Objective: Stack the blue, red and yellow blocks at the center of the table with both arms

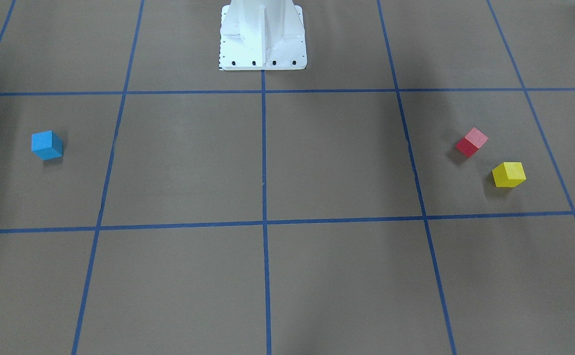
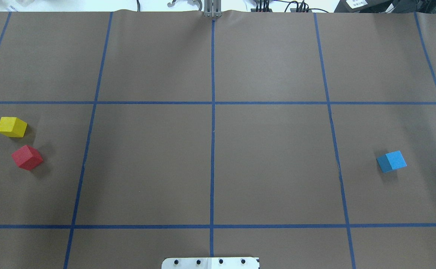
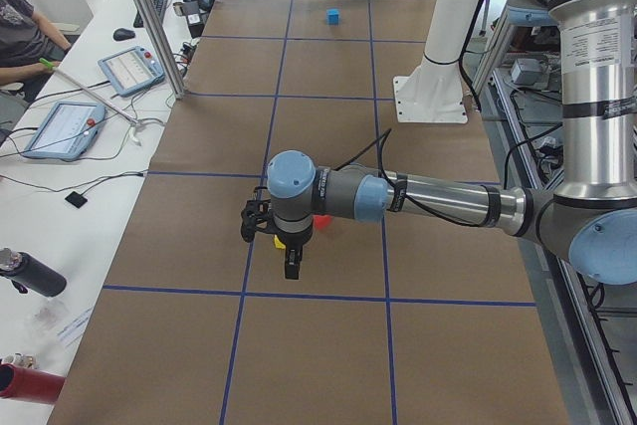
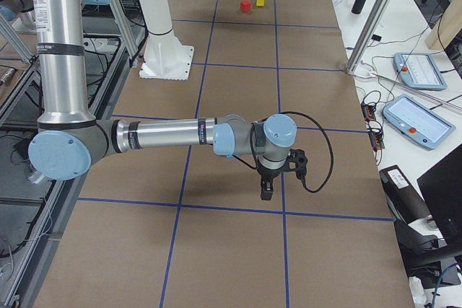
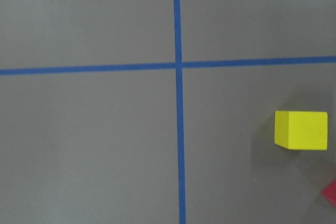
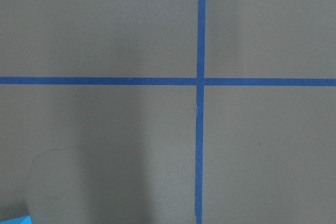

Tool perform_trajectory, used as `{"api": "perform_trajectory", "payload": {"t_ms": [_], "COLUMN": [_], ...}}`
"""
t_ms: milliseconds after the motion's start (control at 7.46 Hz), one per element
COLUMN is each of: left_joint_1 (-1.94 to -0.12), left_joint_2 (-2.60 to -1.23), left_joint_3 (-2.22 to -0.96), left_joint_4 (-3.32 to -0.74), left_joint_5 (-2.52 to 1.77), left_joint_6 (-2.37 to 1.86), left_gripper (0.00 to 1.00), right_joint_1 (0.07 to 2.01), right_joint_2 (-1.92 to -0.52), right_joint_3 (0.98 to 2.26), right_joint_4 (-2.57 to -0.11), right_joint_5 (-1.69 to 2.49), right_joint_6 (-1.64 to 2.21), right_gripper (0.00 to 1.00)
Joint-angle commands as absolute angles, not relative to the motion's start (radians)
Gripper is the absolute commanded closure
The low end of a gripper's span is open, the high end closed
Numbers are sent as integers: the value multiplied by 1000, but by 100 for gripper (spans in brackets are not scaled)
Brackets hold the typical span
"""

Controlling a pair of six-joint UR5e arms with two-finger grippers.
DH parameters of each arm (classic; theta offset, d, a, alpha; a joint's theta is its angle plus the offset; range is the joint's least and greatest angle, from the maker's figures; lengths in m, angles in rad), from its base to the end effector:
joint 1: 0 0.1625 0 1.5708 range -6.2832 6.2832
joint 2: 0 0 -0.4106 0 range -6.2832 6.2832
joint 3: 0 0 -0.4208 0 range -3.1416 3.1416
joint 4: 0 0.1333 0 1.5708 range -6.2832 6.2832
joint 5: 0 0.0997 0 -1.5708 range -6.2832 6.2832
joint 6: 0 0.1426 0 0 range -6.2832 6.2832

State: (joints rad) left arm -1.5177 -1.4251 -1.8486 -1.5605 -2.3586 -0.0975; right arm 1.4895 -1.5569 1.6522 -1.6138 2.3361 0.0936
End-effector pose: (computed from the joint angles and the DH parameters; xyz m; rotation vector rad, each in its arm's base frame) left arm -0.0073 -0.4698 0.6011 0.0559 0.7932 0.0059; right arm -0.0086 -0.5306 0.6305 -0.0173 -0.7665 -0.0083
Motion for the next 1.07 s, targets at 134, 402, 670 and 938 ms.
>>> {"api": "perform_trajectory", "payload": {"t_ms": [134,402,670,938], "left_joint_1": [-1513,-1513,-1513,-1513], "left_joint_2": [-1373,-1370,-1370,-1371], "left_joint_3": [-1879,-1890,-1890,-1897], "left_joint_4": [-1608,-1608,-1606,-1609], "left_joint_5": [-2372,-2379,-2381,-2381], "left_joint_6": [-91,-95,-98,-100], "left_gripper": [0,0,0,0], "right_joint_1": [1489,1489,1489,1489], "right_joint_2": [-1557,-1557,-1555,-1551], "right_joint_3": [1655,1655,1657,1649], "right_joint_4": [-1614,-1615,-1615,-1591], "right_joint_5": [2336,2338,2341,2341], "right_joint_6": [94,94,94,94], "right_gripper": [0,0,0,0]}}
